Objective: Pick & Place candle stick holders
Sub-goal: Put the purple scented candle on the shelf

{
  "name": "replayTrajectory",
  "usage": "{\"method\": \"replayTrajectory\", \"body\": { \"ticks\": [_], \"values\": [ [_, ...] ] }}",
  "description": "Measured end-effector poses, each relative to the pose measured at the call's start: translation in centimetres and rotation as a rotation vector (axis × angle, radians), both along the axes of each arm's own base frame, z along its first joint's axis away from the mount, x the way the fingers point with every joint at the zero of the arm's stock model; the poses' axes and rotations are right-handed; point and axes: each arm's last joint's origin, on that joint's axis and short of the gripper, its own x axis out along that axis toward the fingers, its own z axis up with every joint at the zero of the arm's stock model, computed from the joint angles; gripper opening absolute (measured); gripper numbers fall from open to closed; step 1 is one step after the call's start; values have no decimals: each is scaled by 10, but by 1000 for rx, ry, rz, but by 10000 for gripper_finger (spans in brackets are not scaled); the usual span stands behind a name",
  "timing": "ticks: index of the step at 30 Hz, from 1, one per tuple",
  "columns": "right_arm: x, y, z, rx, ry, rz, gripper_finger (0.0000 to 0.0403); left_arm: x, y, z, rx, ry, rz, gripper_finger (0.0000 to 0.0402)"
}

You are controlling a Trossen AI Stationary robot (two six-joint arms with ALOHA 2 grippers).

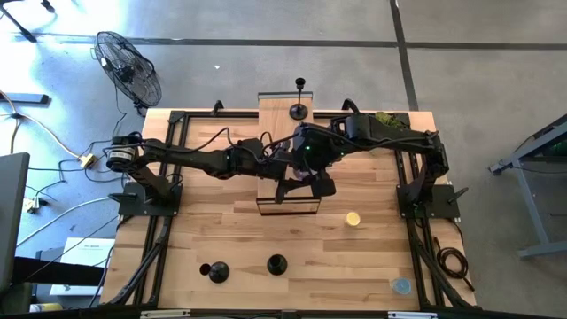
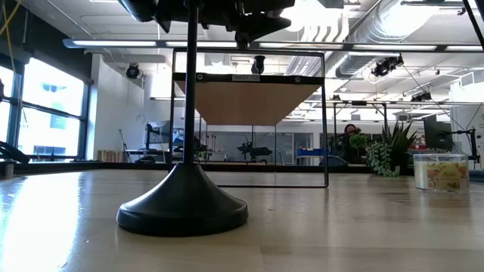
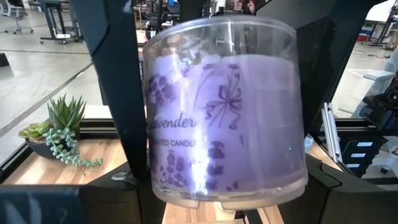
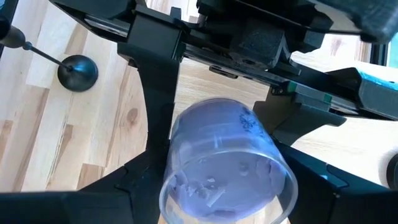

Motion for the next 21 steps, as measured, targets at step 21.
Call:
{"method": "replayTrajectory", "body": {
  "ticks": [21],
  "values": [
    [4, 0, 2, 5, -48, 14, 252, 0, 0, 0, 6, -2, -4, 227]
  ]
}}
